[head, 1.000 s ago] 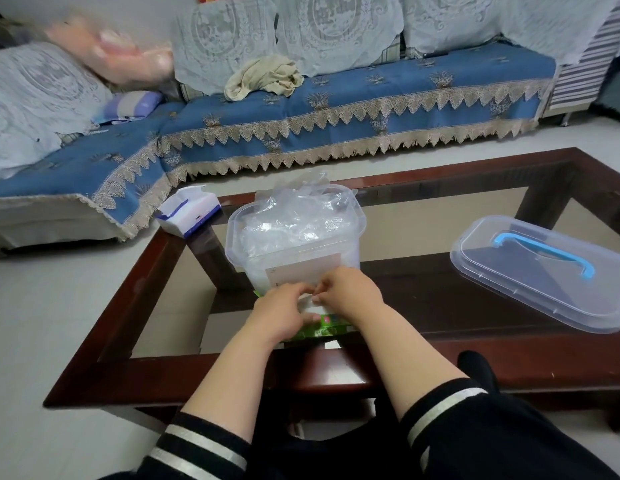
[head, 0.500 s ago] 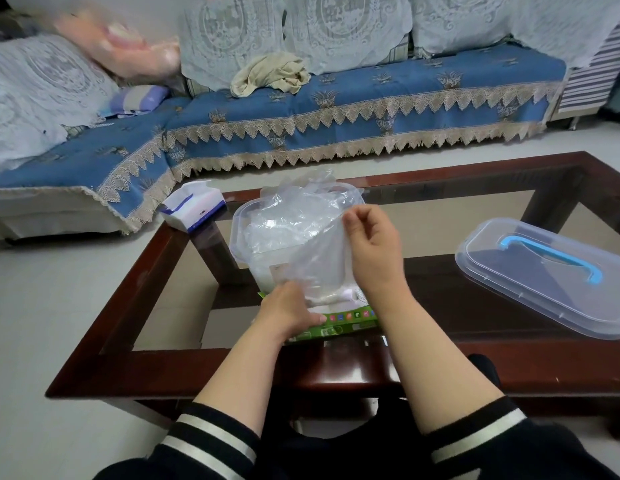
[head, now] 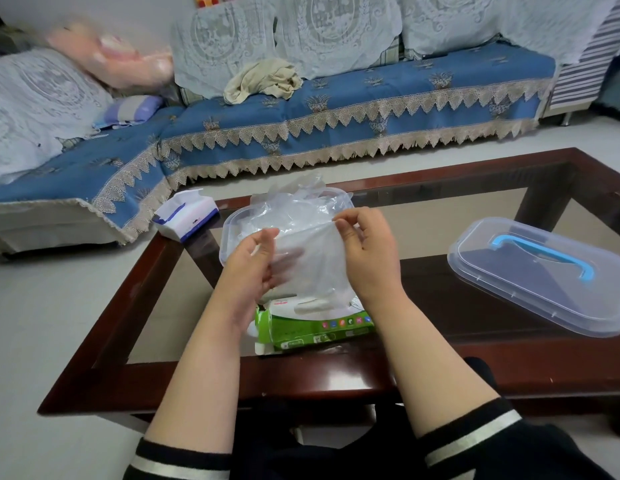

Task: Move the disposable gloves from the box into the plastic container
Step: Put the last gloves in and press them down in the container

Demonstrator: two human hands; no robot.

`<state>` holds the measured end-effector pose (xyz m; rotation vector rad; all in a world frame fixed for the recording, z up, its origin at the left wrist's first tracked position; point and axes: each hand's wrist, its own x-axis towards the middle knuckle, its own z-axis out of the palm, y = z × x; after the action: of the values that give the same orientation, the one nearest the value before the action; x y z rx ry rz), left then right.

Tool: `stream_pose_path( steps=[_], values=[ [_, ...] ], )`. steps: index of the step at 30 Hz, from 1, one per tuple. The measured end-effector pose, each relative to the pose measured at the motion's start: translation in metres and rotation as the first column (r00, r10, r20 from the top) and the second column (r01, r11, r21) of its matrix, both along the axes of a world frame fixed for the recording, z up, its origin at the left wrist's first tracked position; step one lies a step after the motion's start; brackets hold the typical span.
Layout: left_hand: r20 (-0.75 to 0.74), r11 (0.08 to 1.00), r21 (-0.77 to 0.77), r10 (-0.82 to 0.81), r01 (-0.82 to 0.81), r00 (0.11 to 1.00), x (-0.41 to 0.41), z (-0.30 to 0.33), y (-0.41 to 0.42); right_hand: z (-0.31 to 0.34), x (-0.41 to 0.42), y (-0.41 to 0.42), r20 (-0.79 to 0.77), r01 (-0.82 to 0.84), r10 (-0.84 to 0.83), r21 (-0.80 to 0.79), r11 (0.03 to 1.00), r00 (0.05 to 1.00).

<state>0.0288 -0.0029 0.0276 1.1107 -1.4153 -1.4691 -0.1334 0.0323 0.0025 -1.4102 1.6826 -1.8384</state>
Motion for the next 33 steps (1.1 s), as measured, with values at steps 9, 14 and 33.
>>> stream_pose_path(
  steps=[9,14,33],
  values=[
    [0.031,0.969,-0.246,-0.018,0.025,0.999,-0.019,0.014,-0.014,0.010,0.001,0.009,0.403,-0.448,0.306,0.326,0.833,0.863],
    [0.164,0.958,-0.276,0.132,-0.083,0.978,-0.015,0.019,-0.026,0.007,-0.006,0.005,0.526,-0.521,0.361,0.190,0.832,0.770],
    [0.034,0.954,-0.285,0.112,-0.098,0.993,-0.026,0.030,-0.034,-0.003,-0.014,-0.006,0.564,-0.005,-0.119,0.214,0.977,0.817]
  ],
)
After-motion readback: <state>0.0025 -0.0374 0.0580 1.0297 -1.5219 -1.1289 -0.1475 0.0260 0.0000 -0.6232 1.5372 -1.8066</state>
